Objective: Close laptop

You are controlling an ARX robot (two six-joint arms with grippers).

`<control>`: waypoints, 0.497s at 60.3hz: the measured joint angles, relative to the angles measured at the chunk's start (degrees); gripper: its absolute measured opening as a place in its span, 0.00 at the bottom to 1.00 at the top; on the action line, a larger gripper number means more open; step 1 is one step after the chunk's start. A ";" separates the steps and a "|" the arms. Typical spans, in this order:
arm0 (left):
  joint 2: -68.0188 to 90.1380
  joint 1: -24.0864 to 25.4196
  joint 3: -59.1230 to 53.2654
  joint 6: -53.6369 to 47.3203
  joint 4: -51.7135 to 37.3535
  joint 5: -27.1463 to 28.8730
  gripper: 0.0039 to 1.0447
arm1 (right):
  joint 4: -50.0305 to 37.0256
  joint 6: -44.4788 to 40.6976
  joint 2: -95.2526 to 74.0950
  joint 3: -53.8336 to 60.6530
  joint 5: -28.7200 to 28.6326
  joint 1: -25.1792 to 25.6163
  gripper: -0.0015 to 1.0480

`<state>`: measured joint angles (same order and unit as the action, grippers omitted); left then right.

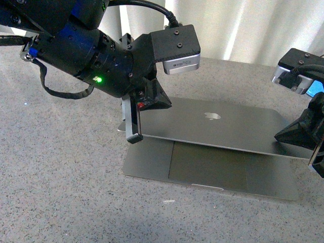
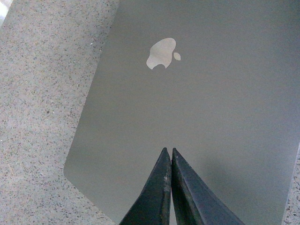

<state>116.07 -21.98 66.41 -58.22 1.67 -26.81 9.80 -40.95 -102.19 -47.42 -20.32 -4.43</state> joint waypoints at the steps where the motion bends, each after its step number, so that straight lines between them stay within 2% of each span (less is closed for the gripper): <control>1: 0.04 -0.02 -0.04 0.00 -0.07 -0.02 0.03 | 0.00 0.00 0.00 0.02 0.00 0.04 0.01; 30: 1.57 -0.59 -3.26 1.18 -2.49 -0.39 0.03 | -0.24 -0.66 0.00 1.09 -0.02 1.57 0.01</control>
<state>117.64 -22.57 63.16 -57.04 -0.82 -27.20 9.56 -41.60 -102.19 -46.33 -20.34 -2.85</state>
